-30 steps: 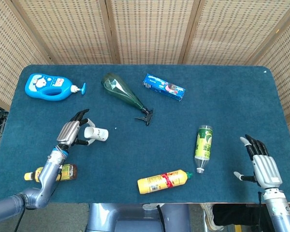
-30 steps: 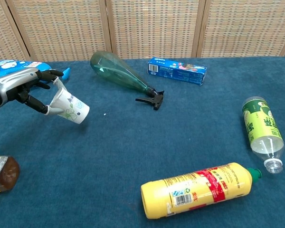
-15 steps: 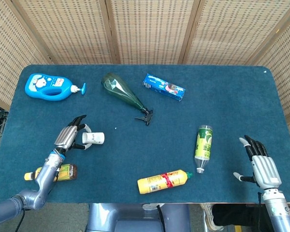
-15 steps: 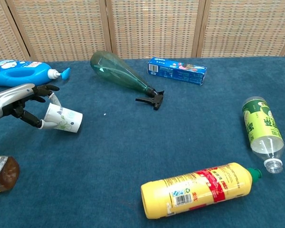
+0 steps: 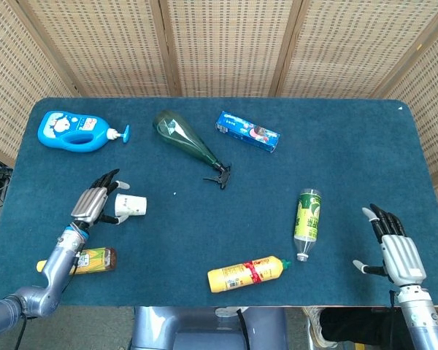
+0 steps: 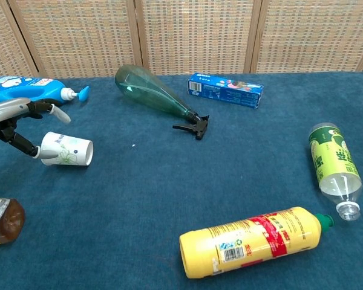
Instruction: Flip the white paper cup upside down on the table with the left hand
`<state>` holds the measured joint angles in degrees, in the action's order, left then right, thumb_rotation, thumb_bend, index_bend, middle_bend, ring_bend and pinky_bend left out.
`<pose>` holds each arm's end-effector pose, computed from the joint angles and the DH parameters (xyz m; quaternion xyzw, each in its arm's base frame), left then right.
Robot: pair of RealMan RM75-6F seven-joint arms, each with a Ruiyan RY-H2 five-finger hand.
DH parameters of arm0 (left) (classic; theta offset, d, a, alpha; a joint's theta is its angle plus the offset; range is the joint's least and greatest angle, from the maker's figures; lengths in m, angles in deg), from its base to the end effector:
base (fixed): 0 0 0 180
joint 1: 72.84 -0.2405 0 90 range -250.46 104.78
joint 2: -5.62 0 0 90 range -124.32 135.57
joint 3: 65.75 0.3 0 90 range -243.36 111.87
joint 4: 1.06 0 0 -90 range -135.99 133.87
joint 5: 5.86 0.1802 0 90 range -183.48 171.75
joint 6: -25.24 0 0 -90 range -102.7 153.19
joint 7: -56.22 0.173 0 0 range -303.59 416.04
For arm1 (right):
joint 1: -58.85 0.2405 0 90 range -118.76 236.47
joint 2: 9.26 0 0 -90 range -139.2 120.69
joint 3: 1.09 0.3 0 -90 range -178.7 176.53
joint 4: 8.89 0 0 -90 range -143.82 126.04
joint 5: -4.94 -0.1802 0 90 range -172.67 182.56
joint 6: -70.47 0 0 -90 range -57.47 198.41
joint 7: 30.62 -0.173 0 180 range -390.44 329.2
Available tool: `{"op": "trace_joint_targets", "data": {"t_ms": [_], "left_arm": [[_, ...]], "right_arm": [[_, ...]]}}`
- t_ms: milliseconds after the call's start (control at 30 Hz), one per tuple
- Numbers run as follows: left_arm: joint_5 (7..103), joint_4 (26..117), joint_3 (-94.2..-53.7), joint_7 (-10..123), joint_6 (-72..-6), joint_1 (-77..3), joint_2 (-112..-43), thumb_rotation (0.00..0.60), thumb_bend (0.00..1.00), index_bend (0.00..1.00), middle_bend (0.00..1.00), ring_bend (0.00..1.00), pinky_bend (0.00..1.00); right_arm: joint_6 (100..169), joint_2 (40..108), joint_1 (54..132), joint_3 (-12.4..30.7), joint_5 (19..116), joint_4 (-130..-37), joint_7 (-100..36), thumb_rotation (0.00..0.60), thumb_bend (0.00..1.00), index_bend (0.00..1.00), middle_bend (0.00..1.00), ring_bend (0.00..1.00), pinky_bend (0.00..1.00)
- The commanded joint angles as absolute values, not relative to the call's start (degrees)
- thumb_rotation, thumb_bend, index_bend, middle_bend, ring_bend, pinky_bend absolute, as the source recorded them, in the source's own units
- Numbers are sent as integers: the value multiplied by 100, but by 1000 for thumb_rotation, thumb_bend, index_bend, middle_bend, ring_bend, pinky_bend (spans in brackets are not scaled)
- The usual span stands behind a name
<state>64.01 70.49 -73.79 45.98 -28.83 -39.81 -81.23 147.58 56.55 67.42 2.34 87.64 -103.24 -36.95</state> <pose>-0.2845 0.3823 0.0336 -0.6306 -0.5182 -0.3913 0.4252 -0.3329 -0.2323 0.1744 0.5797 -0.4704 0.4085 0.5252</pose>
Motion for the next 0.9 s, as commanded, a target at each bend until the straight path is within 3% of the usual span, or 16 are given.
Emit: {"op": "trace_joint_targets", "data": {"t_ms": [33,367,600,900], "left_arm": [[6301,7484,-7467,5095,-2777,-3857,-7785,519,183,163,0,0,36],[4450,8662,-7438,7662,-2065,-3101,-7164,516,187,194,0,0,30],[3214,9090,-7250,8938,-2411,-2589,-7225,525,205,251,0,0,32],[2432,9006,-7050,9758,-2791,-2167,-7584,532,212,286,0,0,32]], "right_arm": [[14762,5647,6740,239,8763,-10328,-3715,600,92,0,0,0,0],[14781,5621,6732,235,8802,-10341,-3783,600,92,0,0,0,0],[14797,5584,6726,253,8802,-10348,-3881,600,92,0,0,0,0],[14811,5550,6718,268,8799,-10358,-3964,600,92,0,0,0,0]]}}
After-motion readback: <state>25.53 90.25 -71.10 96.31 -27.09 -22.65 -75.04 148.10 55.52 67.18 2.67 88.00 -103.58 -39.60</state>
